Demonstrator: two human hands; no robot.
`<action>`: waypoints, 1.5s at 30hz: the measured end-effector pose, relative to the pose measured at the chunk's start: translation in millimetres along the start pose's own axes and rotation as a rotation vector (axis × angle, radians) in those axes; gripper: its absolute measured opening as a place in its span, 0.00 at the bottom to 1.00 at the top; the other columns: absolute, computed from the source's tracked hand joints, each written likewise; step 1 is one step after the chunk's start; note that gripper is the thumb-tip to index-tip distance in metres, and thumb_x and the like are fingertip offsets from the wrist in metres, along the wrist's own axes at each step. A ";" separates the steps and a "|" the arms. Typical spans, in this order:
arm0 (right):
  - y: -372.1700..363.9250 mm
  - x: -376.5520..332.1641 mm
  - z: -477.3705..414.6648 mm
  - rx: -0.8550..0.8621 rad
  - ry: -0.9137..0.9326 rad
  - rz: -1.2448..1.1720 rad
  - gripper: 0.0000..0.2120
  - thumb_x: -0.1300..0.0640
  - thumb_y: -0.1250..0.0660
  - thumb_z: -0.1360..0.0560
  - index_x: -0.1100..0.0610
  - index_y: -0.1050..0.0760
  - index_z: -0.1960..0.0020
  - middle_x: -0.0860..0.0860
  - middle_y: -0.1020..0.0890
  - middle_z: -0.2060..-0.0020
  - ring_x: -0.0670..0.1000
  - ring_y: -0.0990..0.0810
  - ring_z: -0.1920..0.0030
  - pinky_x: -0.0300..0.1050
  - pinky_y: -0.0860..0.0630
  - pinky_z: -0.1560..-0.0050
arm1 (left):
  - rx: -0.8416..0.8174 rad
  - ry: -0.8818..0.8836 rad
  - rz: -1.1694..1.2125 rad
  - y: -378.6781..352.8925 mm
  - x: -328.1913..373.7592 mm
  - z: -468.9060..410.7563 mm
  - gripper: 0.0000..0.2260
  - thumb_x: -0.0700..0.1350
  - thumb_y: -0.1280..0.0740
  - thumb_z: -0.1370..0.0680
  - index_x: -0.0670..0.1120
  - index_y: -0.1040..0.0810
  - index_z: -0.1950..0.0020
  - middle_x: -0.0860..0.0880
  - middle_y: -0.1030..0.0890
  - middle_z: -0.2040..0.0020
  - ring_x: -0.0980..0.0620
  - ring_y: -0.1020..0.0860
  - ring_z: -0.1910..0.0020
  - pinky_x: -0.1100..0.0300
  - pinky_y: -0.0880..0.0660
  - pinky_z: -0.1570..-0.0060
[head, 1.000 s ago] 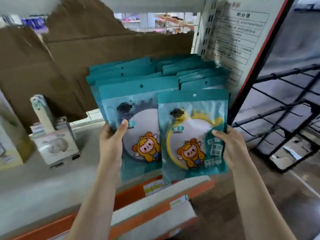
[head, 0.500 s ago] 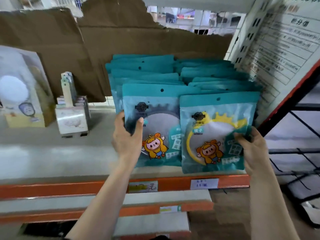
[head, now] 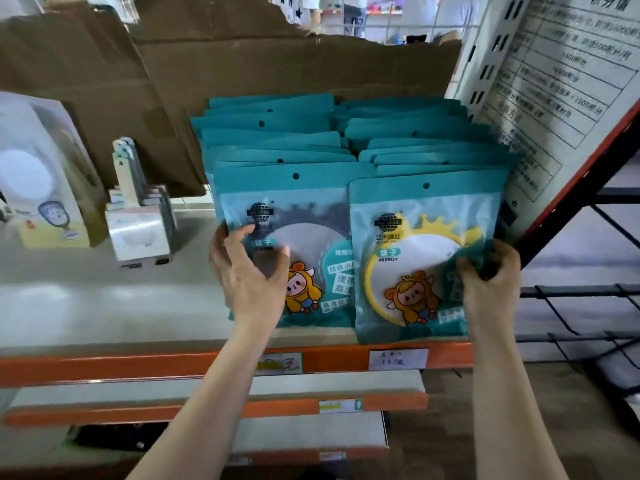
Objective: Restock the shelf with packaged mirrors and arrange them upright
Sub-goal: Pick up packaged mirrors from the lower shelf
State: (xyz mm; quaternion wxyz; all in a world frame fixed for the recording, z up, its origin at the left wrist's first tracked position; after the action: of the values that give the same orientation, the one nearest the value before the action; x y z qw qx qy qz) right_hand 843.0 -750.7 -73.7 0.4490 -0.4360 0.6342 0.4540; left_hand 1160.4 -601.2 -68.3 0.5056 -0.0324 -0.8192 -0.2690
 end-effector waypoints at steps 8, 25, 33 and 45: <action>1.2 5.0 -0.5 0.005 0.012 0.010 0.20 0.61 0.31 0.26 0.55 0.32 0.36 0.51 0.25 0.42 0.50 0.26 0.43 0.45 0.25 0.43 | -0.020 0.009 -0.020 -9.4 -2.5 5.0 0.27 0.51 0.28 0.30 0.59 0.39 0.37 0.48 0.39 0.28 0.44 0.35 0.30 0.40 0.31 0.37; -53.8 -56.8 74.4 -0.186 0.332 0.268 0.41 0.59 0.29 0.28 0.60 0.50 0.24 0.56 0.45 0.25 0.52 0.48 0.25 0.33 0.52 0.31 | -0.276 -0.069 -0.066 10.1 -8.8 14.0 0.49 0.51 0.24 0.32 0.51 0.56 0.23 0.48 0.46 0.23 0.46 0.46 0.25 0.46 0.43 0.30; -144.3 -82.8 158.3 -0.549 0.372 0.347 0.46 0.54 0.28 0.28 0.59 0.57 0.23 0.56 0.54 0.23 0.53 0.56 0.23 0.41 0.55 0.28 | -0.205 0.004 -0.090 107.9 -46.6 8.3 0.45 0.51 0.27 0.29 0.57 0.55 0.24 0.52 0.50 0.22 0.50 0.50 0.24 0.48 0.43 0.28; -275.1 -130.7 365.3 -1.031 0.309 0.239 0.39 0.52 0.33 0.24 0.54 0.54 0.23 0.51 0.52 0.23 0.49 0.52 0.24 0.43 0.51 0.27 | -0.108 0.245 -0.154 330.1 -159.3 35.6 0.42 0.53 0.28 0.28 0.53 0.52 0.23 0.51 0.45 0.23 0.51 0.47 0.24 0.52 0.45 0.27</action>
State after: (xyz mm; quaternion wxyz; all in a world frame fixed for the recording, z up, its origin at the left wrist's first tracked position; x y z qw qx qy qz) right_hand 1199.0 -435.5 -65.7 0.0245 -0.5859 0.4334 0.6843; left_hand 1316.3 -267.8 -80.7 0.5772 0.0366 -0.7357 -0.3524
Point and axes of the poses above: each hand's wrist, its own z-axis away from the middle knuckle, its own y-axis out of the back of the hand, x = y × z, the point moved 8 cm from there along -z, towards the middle knuckle
